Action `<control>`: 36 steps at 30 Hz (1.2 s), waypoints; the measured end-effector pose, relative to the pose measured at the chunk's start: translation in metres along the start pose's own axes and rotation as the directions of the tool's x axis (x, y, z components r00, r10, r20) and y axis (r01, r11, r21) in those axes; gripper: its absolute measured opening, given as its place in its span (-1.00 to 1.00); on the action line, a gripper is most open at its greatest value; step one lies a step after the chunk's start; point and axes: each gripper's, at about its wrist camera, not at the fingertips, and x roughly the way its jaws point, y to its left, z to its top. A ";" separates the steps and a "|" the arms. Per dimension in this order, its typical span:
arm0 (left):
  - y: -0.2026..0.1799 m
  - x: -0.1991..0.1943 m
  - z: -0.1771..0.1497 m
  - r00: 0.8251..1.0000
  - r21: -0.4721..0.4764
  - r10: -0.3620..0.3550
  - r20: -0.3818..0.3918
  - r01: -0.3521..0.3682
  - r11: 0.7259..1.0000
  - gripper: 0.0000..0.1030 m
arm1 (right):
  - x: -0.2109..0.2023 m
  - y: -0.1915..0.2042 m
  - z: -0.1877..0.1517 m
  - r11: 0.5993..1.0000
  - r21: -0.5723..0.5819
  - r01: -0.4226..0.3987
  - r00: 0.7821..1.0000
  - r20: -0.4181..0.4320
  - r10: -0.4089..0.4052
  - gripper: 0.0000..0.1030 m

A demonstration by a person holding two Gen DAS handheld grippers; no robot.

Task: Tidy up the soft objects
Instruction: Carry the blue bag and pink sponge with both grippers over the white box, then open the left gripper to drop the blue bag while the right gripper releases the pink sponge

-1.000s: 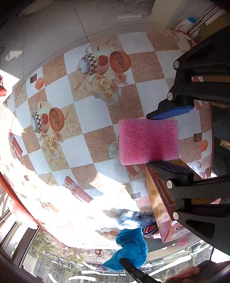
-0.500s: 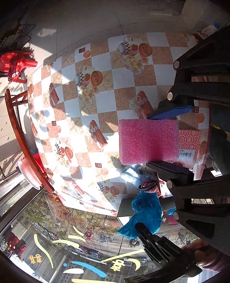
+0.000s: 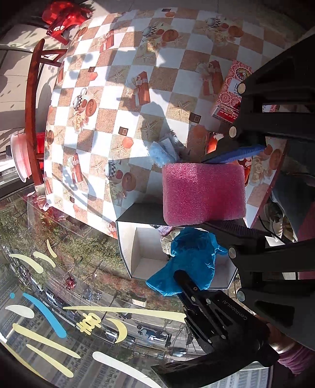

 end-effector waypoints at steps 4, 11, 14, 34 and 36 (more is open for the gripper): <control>0.032 0.000 -0.014 0.999 -0.066 0.034 -0.013 -0.035 0.997 -0.69 | 0.017 0.037 0.011 0.996 -0.092 -0.014 1.000 -0.027 0.011 -0.08; 0.067 0.011 -0.033 0.996 -0.144 0.073 -0.057 -0.080 0.986 -0.69 | 0.044 0.085 0.021 0.979 -0.202 -0.025 0.997 -0.070 0.011 -0.08; 0.073 0.016 -0.036 0.994 -0.157 0.083 -0.069 -0.093 0.983 -0.69 | 0.055 0.098 0.023 0.973 -0.231 -0.021 0.996 -0.087 0.001 -0.08; 0.082 0.022 -0.049 0.986 -0.159 0.141 -0.086 -0.153 0.975 0.84 | 0.091 0.130 0.039 0.954 -0.299 -0.007 0.990 -0.138 -0.036 0.78; 0.081 0.018 -0.048 0.974 -0.147 0.207 -0.091 -0.218 0.965 0.84 | 0.089 0.126 0.039 0.959 -0.280 -0.036 0.989 -0.146 -0.006 0.84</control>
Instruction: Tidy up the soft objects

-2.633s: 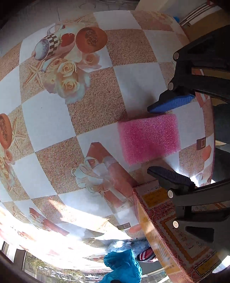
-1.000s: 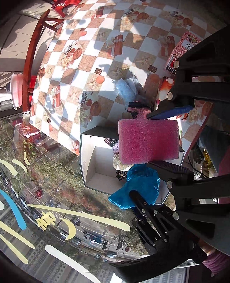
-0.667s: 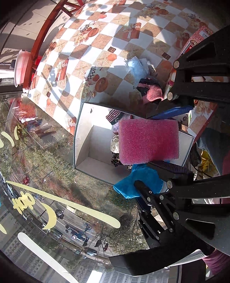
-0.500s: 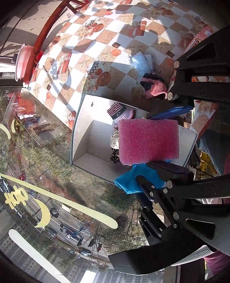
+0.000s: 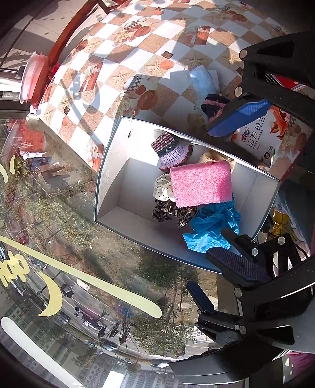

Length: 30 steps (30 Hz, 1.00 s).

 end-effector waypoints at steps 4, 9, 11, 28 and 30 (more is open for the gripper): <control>0.007 -0.006 0.001 0.998 -0.013 0.059 -0.029 -0.059 0.998 0.84 | -0.009 0.002 -0.005 1.000 -0.015 -0.003 1.000 0.008 0.003 1.00; 0.009 -0.007 -0.003 0.995 -0.044 -0.029 -0.098 0.025 0.999 0.84 | -0.014 0.010 -0.015 0.995 -0.055 0.083 0.996 -0.008 -0.083 1.00; 0.008 -0.011 -0.006 0.994 -0.045 -0.015 -0.107 0.010 0.999 0.84 | -0.014 0.008 -0.019 0.994 -0.039 0.099 0.995 -0.015 -0.100 1.00; 0.011 -0.014 -0.011 0.990 -0.046 -0.005 -0.139 -0.002 0.999 0.84 | -0.006 0.004 -0.019 0.994 -0.017 0.104 0.993 -0.052 -0.104 1.00; 0.011 -0.014 -0.011 0.990 -0.049 -0.005 -0.139 -0.002 0.999 0.84 | -0.005 0.004 -0.019 0.994 -0.016 0.105 0.993 -0.052 -0.105 1.00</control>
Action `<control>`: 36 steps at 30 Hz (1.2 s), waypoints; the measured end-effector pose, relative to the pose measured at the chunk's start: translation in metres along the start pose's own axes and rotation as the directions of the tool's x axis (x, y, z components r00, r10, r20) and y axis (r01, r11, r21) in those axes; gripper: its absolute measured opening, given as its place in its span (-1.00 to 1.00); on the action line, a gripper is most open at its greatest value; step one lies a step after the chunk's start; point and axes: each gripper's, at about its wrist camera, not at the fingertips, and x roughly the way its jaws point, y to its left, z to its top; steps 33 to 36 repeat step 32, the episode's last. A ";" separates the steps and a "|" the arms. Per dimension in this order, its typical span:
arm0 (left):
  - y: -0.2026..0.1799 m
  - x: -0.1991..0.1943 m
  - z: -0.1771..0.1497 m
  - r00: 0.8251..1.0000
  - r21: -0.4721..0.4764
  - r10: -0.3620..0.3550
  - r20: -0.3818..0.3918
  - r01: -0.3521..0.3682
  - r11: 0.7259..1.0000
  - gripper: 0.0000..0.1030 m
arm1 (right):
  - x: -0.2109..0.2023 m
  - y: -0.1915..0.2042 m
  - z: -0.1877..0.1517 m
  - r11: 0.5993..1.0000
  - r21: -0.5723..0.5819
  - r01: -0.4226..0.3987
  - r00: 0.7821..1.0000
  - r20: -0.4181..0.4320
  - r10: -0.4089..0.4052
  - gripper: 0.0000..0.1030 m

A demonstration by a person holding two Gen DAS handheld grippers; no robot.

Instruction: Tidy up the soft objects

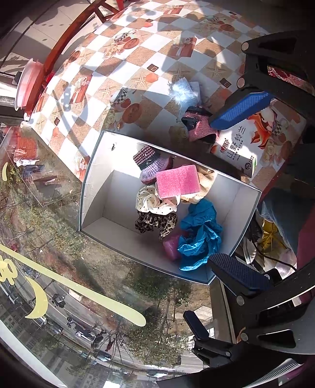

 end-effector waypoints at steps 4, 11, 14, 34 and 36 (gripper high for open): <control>0.001 0.001 -0.001 1.000 -0.007 -0.005 -0.007 0.005 1.000 0.84 | 0.000 -0.001 0.000 1.000 0.001 0.001 1.000 0.001 -0.001 1.00; 0.001 0.001 -0.001 1.000 -0.008 -0.008 -0.013 0.008 1.000 0.84 | -0.001 -0.001 0.000 1.000 0.002 0.001 1.000 0.002 -0.001 1.00; 0.000 0.001 -0.002 1.000 -0.005 -0.007 -0.016 0.007 1.000 0.84 | -0.001 -0.001 0.000 1.000 0.002 0.001 1.000 0.002 -0.001 1.00; 0.006 0.005 -0.005 0.998 -0.028 -0.062 -0.029 0.061 0.998 0.84 | 0.000 -0.001 -0.003 1.000 0.011 0.011 1.000 0.002 -0.011 1.00; 0.006 0.005 -0.005 0.998 -0.028 -0.062 -0.029 0.061 0.998 0.84 | 0.000 -0.001 -0.003 1.000 0.011 0.011 1.000 0.002 -0.011 1.00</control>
